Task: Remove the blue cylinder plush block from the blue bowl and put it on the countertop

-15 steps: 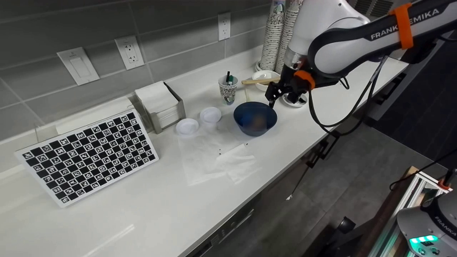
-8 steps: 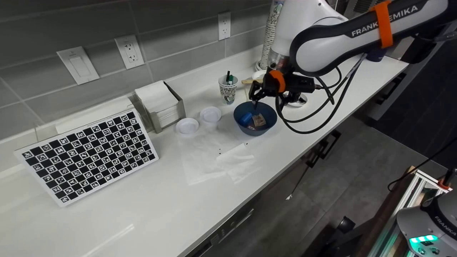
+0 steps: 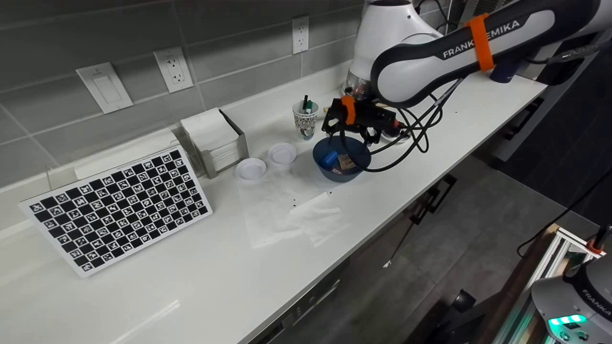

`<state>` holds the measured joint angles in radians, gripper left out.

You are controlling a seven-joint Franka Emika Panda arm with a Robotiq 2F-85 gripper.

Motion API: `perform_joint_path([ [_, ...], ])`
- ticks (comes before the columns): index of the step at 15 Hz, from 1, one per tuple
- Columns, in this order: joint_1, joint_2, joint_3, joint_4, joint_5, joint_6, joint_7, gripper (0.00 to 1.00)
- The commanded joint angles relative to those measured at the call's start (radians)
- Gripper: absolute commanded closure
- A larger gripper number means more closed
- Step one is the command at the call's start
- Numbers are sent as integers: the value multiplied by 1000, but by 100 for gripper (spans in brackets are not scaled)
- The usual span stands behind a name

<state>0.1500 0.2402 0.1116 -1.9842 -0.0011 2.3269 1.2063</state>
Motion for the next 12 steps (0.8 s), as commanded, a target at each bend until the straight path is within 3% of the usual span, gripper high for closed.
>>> perform_joint_path([
  [1,27,59,-23,-12,25,190,85,0],
  [4,48,118,-54,-12,0,322,157,0],
  [8,86,145,-115,-13,-8,355,235,0],
  [12,111,165,-147,-5,-25,346,282,11],
])
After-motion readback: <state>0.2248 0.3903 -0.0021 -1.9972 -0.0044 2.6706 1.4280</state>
